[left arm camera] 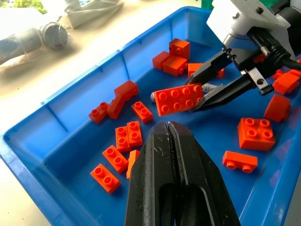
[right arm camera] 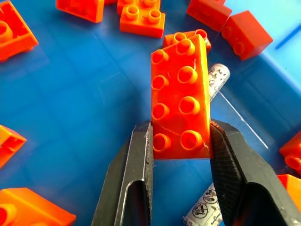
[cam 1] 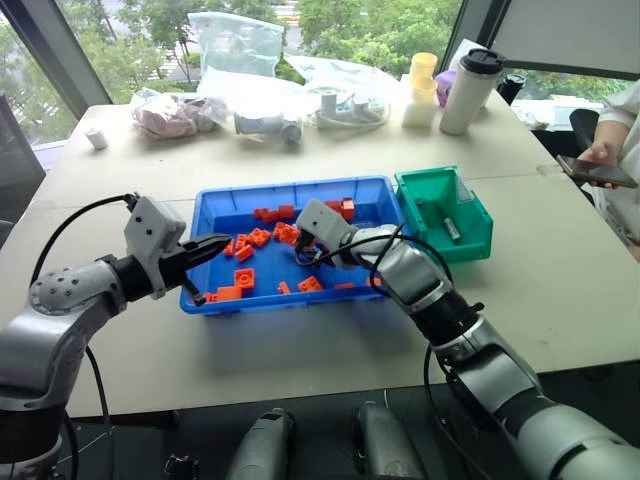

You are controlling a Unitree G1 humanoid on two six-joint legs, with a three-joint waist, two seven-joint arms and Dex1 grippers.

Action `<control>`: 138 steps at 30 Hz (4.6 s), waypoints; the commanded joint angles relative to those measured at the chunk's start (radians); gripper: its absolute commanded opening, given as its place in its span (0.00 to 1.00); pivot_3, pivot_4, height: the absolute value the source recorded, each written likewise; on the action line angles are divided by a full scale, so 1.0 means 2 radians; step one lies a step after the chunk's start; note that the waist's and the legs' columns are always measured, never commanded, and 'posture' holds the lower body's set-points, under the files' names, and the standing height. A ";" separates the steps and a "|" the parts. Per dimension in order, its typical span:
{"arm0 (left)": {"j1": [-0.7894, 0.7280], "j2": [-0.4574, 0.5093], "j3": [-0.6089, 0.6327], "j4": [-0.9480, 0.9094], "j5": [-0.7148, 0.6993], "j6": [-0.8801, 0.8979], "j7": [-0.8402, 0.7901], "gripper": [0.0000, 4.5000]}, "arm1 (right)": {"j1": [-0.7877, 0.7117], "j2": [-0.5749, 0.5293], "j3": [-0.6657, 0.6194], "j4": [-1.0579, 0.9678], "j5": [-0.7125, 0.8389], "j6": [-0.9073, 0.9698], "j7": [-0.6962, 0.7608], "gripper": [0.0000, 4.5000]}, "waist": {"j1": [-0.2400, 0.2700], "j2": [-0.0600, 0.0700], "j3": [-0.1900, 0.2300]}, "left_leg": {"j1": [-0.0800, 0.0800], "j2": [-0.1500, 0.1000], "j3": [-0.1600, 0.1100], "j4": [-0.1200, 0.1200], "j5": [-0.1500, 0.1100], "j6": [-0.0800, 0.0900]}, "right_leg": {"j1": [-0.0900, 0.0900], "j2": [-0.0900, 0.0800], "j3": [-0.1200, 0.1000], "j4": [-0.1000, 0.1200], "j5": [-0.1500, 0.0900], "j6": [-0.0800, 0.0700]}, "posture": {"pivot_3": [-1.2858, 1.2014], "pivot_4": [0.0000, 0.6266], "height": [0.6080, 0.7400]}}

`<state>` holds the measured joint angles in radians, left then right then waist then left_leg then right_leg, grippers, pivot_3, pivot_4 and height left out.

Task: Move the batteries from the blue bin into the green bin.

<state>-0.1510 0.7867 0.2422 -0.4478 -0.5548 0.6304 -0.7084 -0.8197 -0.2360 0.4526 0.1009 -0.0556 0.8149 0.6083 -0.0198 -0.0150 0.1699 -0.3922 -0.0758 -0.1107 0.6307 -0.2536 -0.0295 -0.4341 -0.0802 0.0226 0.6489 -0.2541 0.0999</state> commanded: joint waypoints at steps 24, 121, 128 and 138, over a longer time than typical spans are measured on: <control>-0.014 0.005 0.015 -0.013 -0.004 0.004 0.000 0.00 | -0.076 0.071 0.022 0.010 0.048 -0.012 0.059 0.99 | -0.001 0.000 0.000 | 0.000 0.000 0.000 0.000 0.000 0.000 | 0.000 0.000 0.000 0.000 0.000 0.000 | 0.52 0.24 1.00; -0.070 -0.033 -0.054 0.036 0.012 -0.026 -0.050 0.00 | 0.029 -0.036 -0.087 -0.141 0.140 0.181 -0.062 0.97 | 0.002 0.000 0.000 | 0.000 0.000 0.000 0.000 0.000 0.000 | 0.001 0.000 0.000 0.000 0.000 0.000 | 0.52 0.24 1.00; -0.051 -0.031 -0.039 0.013 0.006 -0.013 -0.039 0.00 | 0.054 -0.023 -0.072 -0.082 0.134 0.147 -0.063 0.97 | 0.001 0.000 0.000 | 0.000 0.000 0.000 0.000 0.000 0.000 | 0.001 0.000 0.000 0.000 0.000 0.000 | 0.52 0.24 1.00; -0.047 -0.031 -0.037 0.003 0.003 -0.006 -0.032 0.00 | 0.038 -0.001 -0.039 -0.019 0.089 0.083 -0.077 0.57 | 0.000 0.000 0.000 | 0.000 0.000 0.000 0.000 0.000 0.000 | 0.001 0.000 0.000 0.000 0.000 0.000 | 0.52 0.24 1.00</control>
<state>-0.2414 0.7087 0.1371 -0.4085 -0.5366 0.6231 -0.7755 -0.7287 -0.2426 0.3556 0.0514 0.1455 1.0044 0.4592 -0.0194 -0.0150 0.1697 -0.3914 -0.0756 -0.1106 0.6313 -0.2538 -0.0291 -0.4326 -0.0797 0.0224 0.6487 -0.2540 0.0999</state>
